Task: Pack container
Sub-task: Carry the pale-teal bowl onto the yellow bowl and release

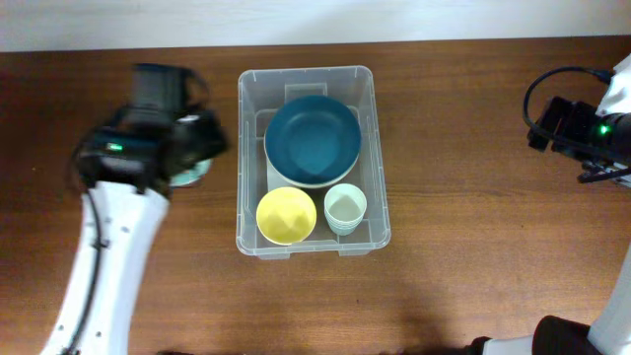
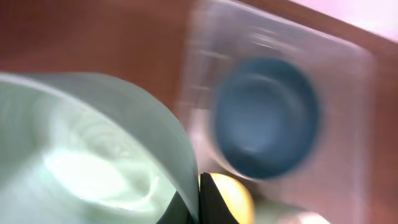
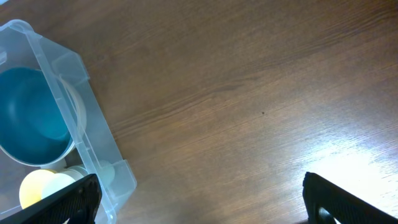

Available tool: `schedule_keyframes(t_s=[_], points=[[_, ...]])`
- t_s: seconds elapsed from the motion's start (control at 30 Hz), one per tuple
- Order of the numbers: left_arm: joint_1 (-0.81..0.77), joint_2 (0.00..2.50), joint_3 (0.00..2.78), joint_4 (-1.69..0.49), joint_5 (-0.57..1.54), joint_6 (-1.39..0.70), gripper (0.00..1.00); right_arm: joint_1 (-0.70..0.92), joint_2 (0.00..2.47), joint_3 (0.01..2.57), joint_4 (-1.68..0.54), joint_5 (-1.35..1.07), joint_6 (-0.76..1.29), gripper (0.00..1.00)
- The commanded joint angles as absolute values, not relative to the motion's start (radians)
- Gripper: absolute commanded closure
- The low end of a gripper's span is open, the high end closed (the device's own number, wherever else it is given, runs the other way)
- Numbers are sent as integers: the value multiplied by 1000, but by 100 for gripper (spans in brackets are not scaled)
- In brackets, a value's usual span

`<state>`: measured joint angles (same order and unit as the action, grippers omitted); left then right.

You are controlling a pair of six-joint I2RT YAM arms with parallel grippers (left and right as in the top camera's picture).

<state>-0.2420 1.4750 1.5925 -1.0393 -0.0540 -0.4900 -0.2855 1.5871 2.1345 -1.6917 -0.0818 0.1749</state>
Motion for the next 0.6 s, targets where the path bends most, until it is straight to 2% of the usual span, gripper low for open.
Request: schedule_keyframes(t_s=[0.0,0.13,0.23,0.33,0.57], points=[[-437,1496,1598,-1016,-140,-485,99,-282,1591,2130,-1691,-94,165,1],[-573,1590,1598,-1008,-138,-485,99,-282,1591,2130,-1691,-94,165,1],[-616,1681,1598,-1026,-85,-485,99,-282,1591,2130,-1692,-94,165,1],[-625,1765,1598,-1045,11,-485,99,-282,1591,2130,-1692,-94,165,1],[-623,1887,1598,-1145,20,-527,99,-282,1591,2130,-1692,-94,165,1]])
